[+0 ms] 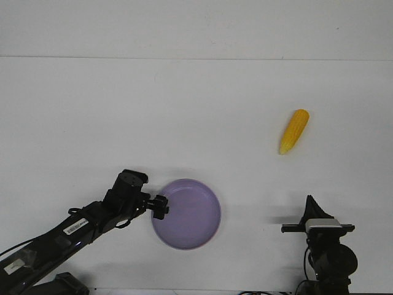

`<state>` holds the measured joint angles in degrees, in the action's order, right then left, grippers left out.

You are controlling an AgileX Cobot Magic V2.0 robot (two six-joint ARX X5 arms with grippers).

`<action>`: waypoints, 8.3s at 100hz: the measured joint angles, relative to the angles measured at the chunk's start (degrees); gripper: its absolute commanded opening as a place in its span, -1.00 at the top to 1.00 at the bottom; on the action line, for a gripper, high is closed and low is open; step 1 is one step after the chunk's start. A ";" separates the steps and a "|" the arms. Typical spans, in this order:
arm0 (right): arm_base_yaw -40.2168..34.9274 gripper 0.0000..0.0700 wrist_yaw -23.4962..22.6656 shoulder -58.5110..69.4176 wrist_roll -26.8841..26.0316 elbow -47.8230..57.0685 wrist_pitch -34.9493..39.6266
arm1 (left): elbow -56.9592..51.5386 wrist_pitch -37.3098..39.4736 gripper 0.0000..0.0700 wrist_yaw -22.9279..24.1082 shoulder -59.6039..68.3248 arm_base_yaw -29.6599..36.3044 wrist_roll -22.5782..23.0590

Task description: Place corn on plate with both arms

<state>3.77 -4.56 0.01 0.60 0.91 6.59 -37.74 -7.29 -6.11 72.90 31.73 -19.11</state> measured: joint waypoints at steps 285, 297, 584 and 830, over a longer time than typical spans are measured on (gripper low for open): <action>-1.29 0.55 7.30 116.83 -25.94 92.76 31.34 | 10.08 -9.92 -0.42 7.32 -53.88 -1.60 4.61; -1.20 0.54 6.84 114.46 -23.89 92.61 33.18 | 10.08 -9.92 -0.43 7.32 -53.88 -1.60 4.61; -58.53 0.96 38.95 19.54 -12.44 36.13 28.24 | 10.08 -8.33 0.96 7.89 -54.18 -1.60 5.29; -12.68 0.96 7.98 10.27 2.67 15.23 6.32 | 35.76 6.84 0.96 10.25 -72.65 -29.35 25.20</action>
<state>-8.91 3.42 10.28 3.27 16.14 12.91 -1.98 -0.45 4.14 0.25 2.37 6.09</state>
